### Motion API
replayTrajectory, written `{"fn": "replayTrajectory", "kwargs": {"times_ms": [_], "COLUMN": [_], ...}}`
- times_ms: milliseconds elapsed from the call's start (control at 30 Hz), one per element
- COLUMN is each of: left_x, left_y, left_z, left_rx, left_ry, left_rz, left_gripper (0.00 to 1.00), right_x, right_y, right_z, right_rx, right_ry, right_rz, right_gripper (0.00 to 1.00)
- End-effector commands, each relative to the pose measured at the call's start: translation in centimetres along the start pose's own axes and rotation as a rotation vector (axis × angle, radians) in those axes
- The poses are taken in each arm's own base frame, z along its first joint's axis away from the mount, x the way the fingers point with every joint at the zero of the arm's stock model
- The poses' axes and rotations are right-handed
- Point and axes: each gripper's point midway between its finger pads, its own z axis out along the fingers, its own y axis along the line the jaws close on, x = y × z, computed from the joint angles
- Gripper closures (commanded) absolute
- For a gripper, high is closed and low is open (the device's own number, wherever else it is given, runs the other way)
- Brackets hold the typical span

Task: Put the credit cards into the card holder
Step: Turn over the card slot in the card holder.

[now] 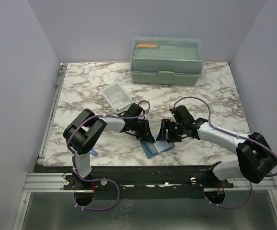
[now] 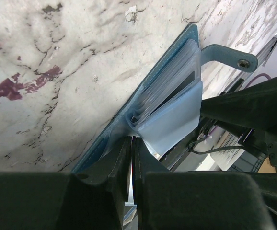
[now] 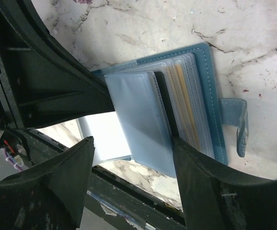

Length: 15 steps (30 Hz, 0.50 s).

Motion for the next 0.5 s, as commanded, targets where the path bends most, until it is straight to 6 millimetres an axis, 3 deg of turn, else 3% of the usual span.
{"fn": "replayTrajectory", "kwargs": {"times_ms": [0,267,467], "left_x": [1.1,0.8,0.8], "left_y": [3.2,3.1,2.9], "left_z": [0.2,-0.2,-0.3], "left_rx": [-0.108,-0.116,-0.112], "left_ry": [0.006,-0.018,-0.021], "left_rz": [-0.02,-0.014,-0.012], "left_gripper": [0.87,0.87,0.85], "right_x": [0.9,0.0,0.6], "right_y": [2.2,3.9,4.1], "right_z": [0.8,-1.2,-0.5], "right_rx": [-0.145,-0.194,-0.219], "right_ry": [0.048,0.007,0.045], "right_rz": [0.006,-0.01,-0.006], "right_gripper": [0.31,0.32,0.36]}}
